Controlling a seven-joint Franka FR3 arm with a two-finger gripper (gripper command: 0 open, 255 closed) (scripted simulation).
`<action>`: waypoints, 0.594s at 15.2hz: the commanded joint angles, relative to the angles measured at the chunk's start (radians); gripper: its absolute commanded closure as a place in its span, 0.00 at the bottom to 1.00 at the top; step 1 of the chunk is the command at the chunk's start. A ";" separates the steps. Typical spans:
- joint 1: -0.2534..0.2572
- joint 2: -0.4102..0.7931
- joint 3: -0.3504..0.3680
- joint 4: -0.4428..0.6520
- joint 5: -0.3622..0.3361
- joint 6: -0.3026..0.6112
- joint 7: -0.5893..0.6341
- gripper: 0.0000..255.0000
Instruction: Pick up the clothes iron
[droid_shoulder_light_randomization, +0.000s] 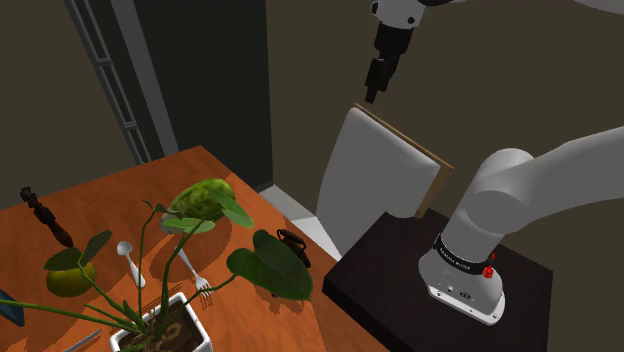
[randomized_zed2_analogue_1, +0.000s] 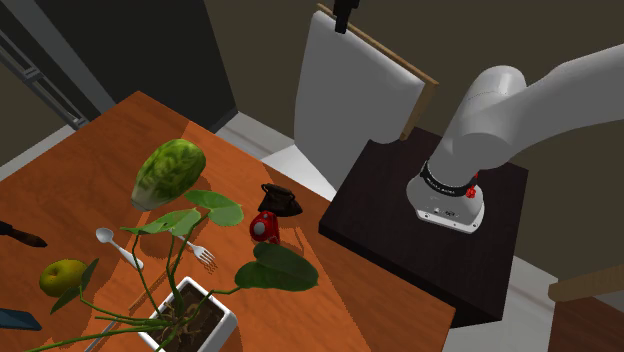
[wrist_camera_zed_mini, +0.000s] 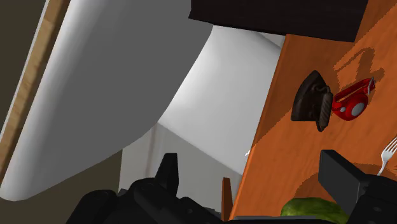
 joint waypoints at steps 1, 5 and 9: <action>0.000 0.000 0.000 0.000 0.000 0.000 0.000 0.00; 0.019 -0.011 0.047 -0.123 0.028 0.117 0.058 0.00; 0.042 0.004 0.099 -0.228 0.058 0.243 0.118 0.00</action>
